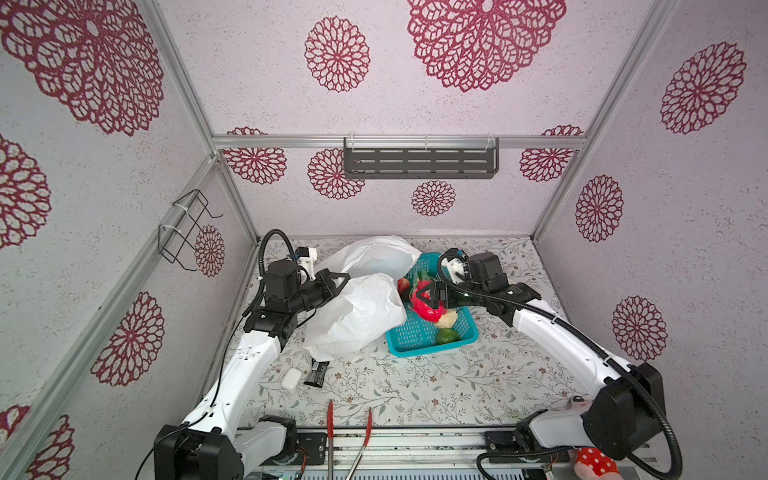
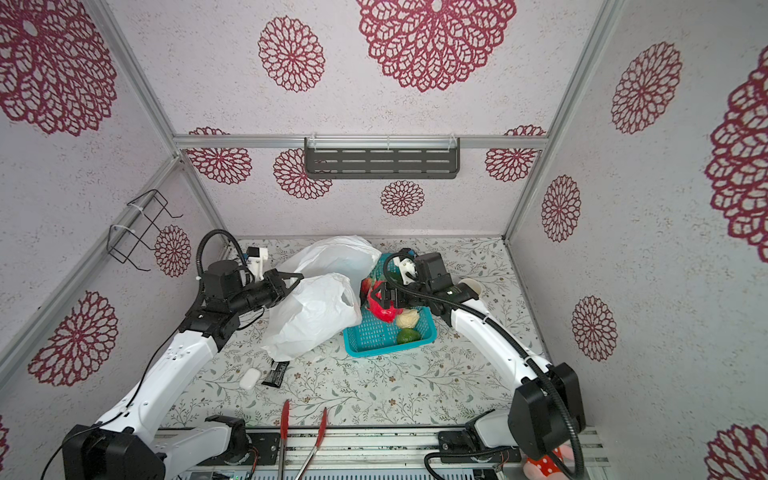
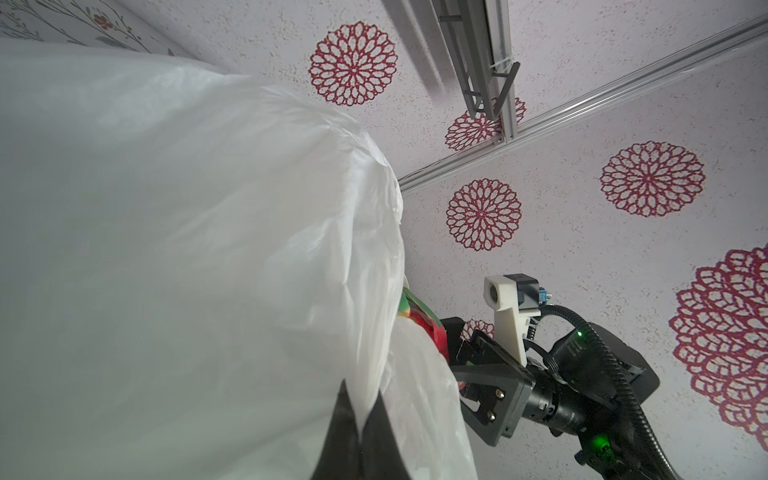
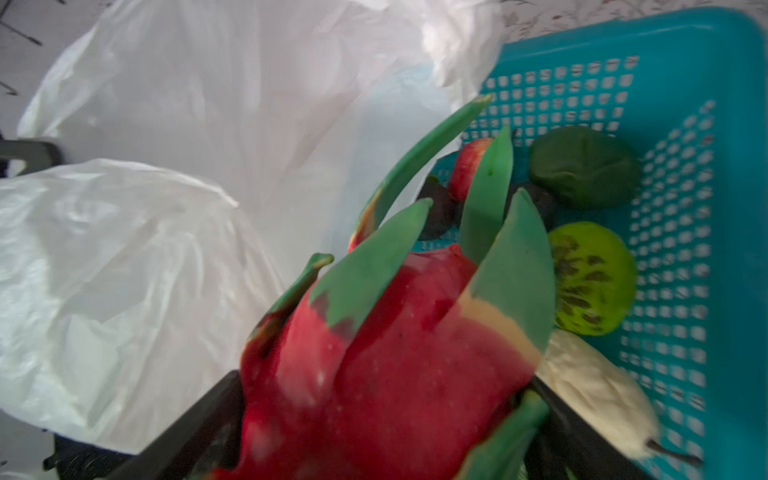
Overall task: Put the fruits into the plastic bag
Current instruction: 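Carry the dragon fruit toward the bag opening held by the left gripper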
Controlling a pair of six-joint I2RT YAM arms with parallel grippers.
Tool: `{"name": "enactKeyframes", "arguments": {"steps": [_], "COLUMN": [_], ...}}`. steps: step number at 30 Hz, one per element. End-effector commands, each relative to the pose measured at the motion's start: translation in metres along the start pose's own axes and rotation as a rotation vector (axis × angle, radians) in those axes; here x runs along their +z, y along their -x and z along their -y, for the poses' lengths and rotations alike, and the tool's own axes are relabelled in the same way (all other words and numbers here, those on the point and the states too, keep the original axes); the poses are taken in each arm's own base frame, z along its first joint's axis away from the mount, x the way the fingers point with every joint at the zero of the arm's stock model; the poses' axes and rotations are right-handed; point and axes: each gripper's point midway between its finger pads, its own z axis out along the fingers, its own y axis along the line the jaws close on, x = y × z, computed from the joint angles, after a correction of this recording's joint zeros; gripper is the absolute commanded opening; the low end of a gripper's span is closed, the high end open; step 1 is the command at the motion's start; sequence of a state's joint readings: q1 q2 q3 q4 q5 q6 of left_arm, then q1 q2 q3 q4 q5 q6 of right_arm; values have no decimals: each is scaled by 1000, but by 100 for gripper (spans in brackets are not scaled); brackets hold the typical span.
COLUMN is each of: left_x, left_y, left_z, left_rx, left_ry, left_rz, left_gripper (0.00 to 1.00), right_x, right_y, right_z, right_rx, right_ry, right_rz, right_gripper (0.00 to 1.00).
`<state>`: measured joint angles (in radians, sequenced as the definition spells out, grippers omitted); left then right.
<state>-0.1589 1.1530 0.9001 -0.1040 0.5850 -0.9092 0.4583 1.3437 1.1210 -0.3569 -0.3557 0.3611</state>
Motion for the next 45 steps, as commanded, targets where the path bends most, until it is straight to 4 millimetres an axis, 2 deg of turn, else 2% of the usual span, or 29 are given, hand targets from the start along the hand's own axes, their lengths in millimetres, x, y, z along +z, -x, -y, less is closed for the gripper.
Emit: {"name": "enactKeyframes", "arguments": {"steps": [1, 5, 11, 17, 21, 32, 40, 45], "left_x": [3, 7, 11, 10, 6, -6, -6, -8], "left_y": [4, 5, 6, 2, -4, -28, -38, -34], "left_z": [1, 1, 3, 6, 7, 11, 14, 18], "left_rx": [23, 22, 31, 59, 90, 183, 251, 298], "left_ry": [-15, -21, -35, -47, -36, -57, -101, -101], "left_rz": [7, -4, -13, -42, -73, -173, -214, -191], "left_gripper": [0, 0, 0, 0, 0, 0, 0, 0], "right_x": [-34, -39, -46, -32, -23, 9, 37, 59], "right_y": [32, 15, -11, -10, 6, 64, 82, 76], "right_z": [5, -6, -44, -72, -80, -87, -109, -139], "right_rx": [17, -4, -61, -123, -165, -258, -303, -352], "right_ry": [-50, 19, 221, 313, 331, 343, 370, 410], "right_rz": [176, 123, 38, 5, 27, 93, 92, 55], "right_gripper": [0, 0, 0, 0, 0, 0, 0, 0]}}
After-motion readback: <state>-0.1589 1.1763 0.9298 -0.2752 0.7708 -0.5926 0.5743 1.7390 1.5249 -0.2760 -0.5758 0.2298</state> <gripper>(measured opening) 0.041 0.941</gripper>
